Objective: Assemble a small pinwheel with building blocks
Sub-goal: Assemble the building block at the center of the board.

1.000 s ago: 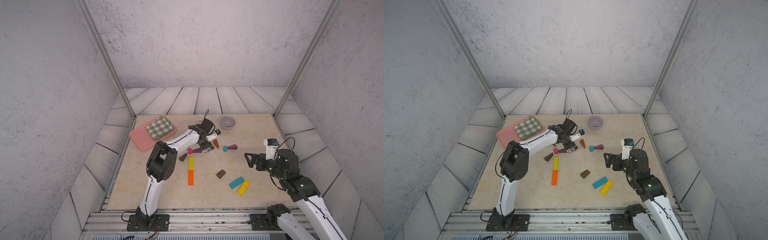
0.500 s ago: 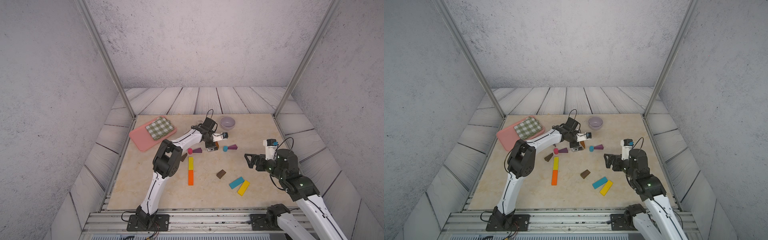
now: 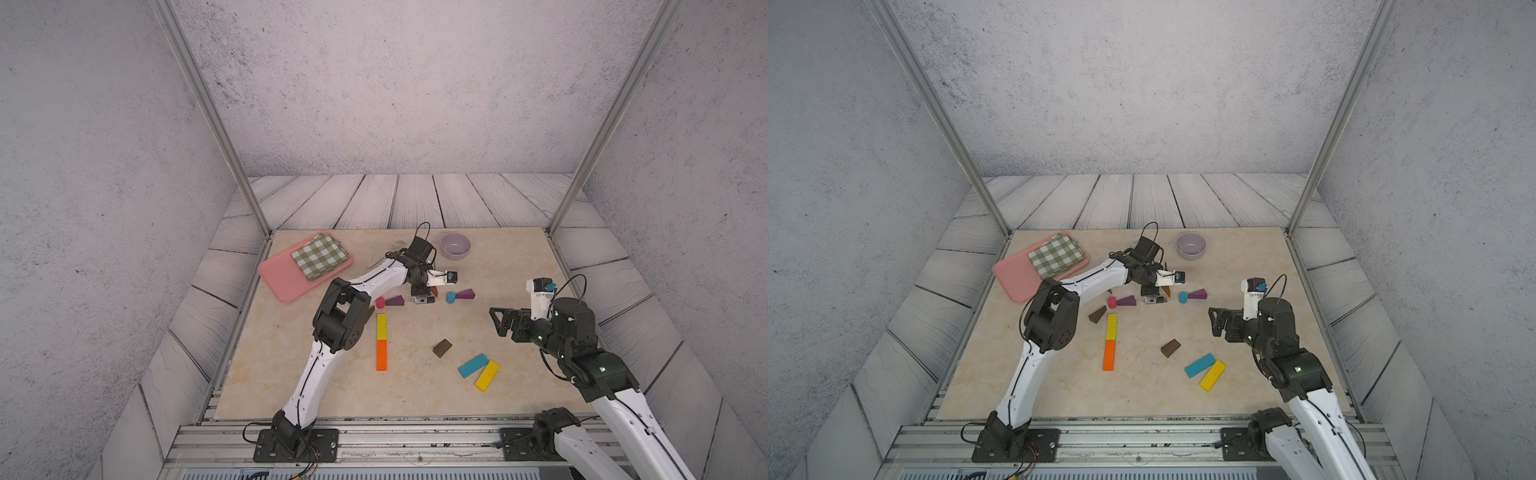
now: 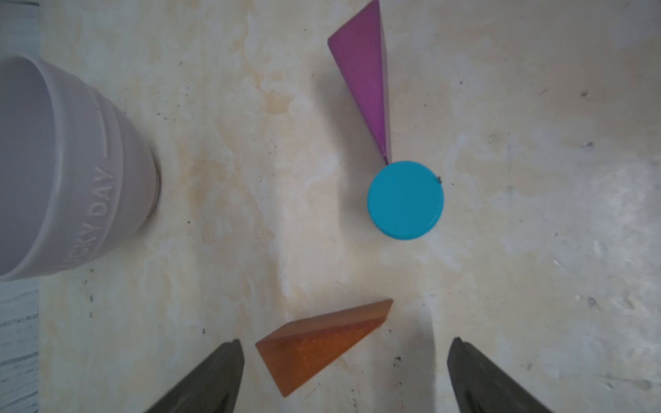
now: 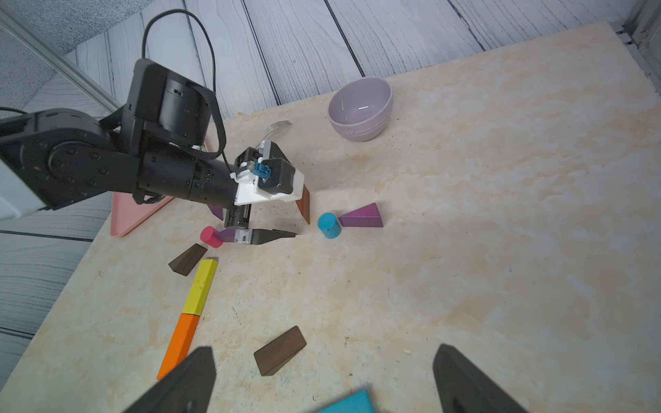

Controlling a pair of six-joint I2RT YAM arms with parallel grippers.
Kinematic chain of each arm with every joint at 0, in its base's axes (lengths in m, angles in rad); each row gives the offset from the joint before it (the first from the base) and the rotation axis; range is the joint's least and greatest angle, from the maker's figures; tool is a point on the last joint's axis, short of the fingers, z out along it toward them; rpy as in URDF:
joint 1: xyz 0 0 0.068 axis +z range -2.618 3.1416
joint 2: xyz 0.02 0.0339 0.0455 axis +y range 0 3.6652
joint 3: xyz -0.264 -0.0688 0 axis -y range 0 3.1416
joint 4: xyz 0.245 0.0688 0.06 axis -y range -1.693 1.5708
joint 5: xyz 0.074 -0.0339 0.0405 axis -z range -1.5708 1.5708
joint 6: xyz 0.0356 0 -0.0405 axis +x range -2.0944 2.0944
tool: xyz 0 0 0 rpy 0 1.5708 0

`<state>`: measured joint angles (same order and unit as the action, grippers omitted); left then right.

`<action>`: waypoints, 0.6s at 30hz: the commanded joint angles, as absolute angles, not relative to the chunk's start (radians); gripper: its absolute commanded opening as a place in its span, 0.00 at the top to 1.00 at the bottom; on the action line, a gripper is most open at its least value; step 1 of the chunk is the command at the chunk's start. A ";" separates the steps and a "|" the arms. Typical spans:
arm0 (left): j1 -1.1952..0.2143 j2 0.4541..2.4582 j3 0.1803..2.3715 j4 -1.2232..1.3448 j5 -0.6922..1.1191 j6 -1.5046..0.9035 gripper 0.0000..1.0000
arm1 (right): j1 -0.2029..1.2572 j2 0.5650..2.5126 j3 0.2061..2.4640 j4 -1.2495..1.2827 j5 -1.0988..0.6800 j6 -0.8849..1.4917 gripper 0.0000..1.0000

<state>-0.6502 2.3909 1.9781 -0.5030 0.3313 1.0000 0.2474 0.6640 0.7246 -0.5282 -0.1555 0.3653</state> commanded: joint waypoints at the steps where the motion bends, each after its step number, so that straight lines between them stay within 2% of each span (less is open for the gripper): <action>1: -0.641 2.445 2.026 -0.489 0.329 1.018 0.04 | 0.248 0.668 0.741 -0.545 -0.137 0.356 0.01; 8: -0.637 2.493 2.108 -0.517 0.355 1.008 0.08 | 0.248 0.677 0.741 -0.544 -0.127 0.353 0.01; 15: -0.626 2.492 2.116 -0.557 0.361 1.010 0.26 | 0.248 0.681 0.739 -0.542 -0.123 0.353 0.01; 18: -0.626 2.493 2.110 -0.568 0.365 1.001 0.28 | 0.249 0.688 0.739 -0.537 -0.124 0.352 0.01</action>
